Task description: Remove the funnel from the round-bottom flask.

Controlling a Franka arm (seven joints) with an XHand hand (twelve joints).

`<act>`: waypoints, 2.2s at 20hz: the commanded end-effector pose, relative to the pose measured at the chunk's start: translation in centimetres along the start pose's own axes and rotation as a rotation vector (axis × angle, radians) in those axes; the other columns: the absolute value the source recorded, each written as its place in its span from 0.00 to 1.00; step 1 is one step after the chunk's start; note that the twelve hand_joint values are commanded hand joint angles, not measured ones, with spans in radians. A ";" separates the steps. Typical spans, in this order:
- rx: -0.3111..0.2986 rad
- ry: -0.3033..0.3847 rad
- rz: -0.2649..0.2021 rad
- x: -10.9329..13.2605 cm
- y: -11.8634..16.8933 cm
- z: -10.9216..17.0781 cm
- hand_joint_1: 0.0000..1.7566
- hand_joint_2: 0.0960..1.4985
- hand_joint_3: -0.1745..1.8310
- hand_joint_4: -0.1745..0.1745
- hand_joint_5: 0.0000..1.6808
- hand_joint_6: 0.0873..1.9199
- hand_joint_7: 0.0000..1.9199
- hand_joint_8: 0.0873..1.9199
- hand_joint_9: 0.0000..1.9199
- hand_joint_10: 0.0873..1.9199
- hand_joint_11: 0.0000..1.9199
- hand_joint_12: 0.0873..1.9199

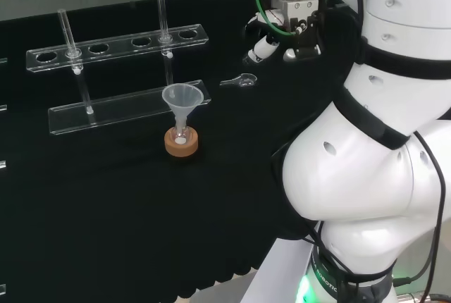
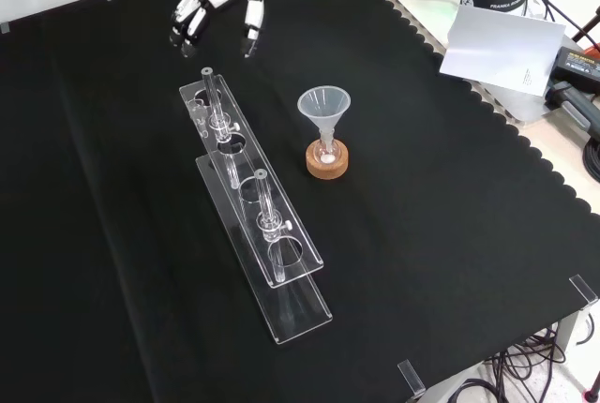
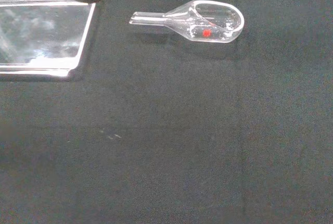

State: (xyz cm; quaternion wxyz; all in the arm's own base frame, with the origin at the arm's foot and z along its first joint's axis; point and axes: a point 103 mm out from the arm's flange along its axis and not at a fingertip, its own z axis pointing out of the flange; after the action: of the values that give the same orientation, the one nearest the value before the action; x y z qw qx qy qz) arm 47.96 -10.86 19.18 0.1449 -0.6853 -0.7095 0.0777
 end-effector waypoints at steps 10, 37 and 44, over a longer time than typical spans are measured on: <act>-0.046 -0.034 0.002 5.2 -7.0 -3.2 0.43 0.55 0.07 0.45 0.23 0.03 0.03 0.32 0.16 0.34 0.11 0.70; 0.142 -0.056 -0.003 17.4 -13.2 -2.2 0.34 0.52 0.06 0.40 0.06 0.00 0.00 0.19 0.08 0.39 0.14 0.76; 0.200 -0.044 -0.034 18.3 -11.8 -1.0 0.33 0.51 0.05 0.42 0.00 0.00 0.00 0.06 0.02 0.43 0.13 0.77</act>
State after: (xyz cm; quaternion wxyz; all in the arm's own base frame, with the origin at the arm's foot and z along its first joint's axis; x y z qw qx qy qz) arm 36.12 5.69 26.46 0.1807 -0.6661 -0.7075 0.1520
